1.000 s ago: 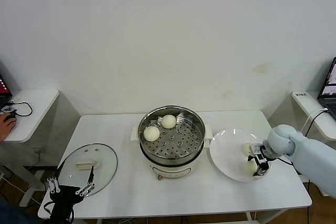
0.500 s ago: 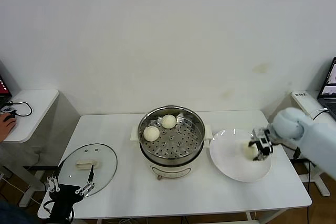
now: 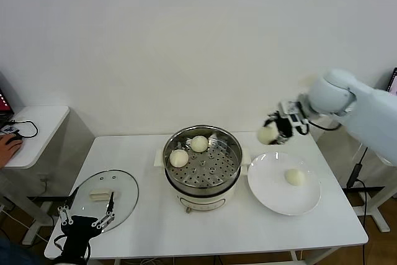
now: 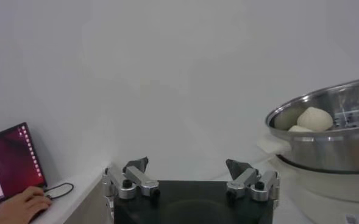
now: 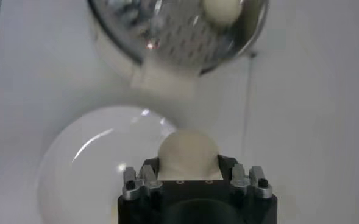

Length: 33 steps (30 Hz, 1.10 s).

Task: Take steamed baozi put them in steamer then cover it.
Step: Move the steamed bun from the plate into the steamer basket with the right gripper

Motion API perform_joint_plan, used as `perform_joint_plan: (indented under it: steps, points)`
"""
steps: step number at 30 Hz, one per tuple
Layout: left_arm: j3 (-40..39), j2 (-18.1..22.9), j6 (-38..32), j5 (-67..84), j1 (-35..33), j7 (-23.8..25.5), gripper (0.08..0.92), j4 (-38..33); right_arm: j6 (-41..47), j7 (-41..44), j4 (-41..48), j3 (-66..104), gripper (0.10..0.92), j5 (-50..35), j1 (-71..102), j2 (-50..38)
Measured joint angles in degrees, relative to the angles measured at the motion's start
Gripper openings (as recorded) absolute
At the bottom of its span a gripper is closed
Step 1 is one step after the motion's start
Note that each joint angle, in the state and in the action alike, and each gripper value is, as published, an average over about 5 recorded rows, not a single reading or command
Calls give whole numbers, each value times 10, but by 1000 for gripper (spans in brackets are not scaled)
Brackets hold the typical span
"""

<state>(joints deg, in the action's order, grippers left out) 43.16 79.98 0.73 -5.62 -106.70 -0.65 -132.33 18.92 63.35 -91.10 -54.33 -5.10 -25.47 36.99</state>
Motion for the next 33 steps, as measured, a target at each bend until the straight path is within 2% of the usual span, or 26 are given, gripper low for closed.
perform_joint_plan:
  steps: [12,24,33]
  points:
    - [13,5,0,1,-5,0,823,-6,-16,-52,-40,-94,610,-52,-41,100]
    - [21,18,1,1,-13,-1,823,-17,-104,-89,-3,-146,602,7,-2,202]
    - [28,22,0,2,-12,-1,823,-17,-151,-88,21,-163,608,52,16,245]
